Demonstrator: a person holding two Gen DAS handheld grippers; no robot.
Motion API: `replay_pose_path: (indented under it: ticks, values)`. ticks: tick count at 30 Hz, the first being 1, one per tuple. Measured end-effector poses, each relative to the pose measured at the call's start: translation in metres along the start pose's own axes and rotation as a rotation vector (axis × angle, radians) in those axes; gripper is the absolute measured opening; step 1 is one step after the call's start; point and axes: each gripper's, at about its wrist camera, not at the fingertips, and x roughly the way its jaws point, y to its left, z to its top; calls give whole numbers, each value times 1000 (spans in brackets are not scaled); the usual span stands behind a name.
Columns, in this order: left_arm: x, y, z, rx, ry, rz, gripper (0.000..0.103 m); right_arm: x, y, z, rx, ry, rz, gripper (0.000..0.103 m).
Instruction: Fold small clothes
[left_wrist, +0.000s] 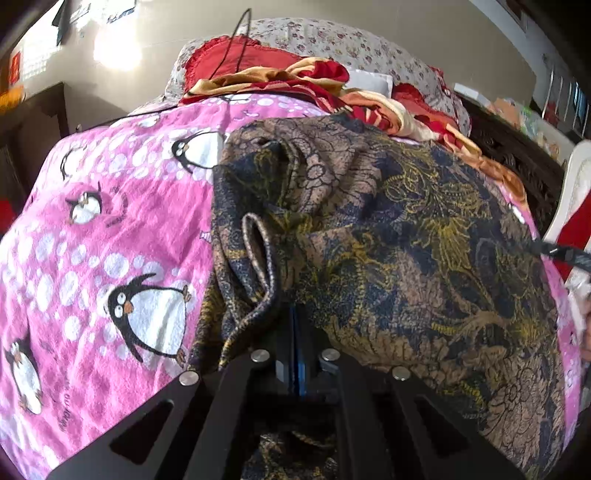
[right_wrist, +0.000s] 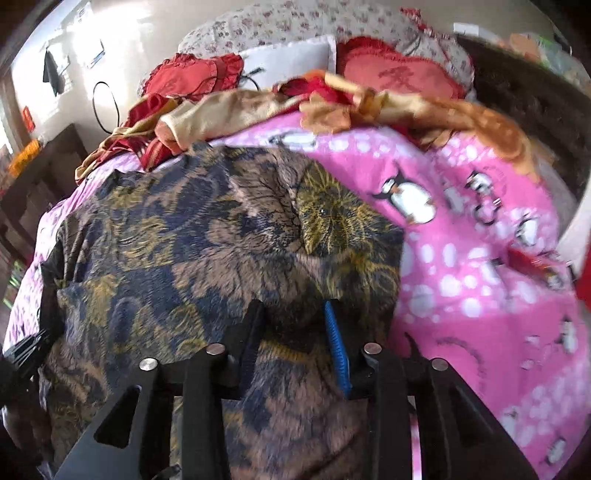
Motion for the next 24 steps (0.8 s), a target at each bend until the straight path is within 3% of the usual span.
replay_pose_path:
  ticks: [2,4,6,8,13,24]
  values:
    - [-4,-5,4,25,10,12,3,-25,8,-5,1,-32,-33,34]
    - [-20,-8,10,8,5,0,13,-46,17,-15,42,-47,-40,34]
    - [-43,-12,13,-5,-38,-2,47,-58,26,-24,64,-36,-40,34]
    - [-65,-18,14,-4,-85,-13,60,-67,38,-37,74,-16,-55,34]
    - [-92,-45,0,59,-100,-76,71,-72,62,-56,55,3,-120,34]
    - [-60,-61,-69,79,62,-87,71,-59,73,-80,130,107,-218,35]
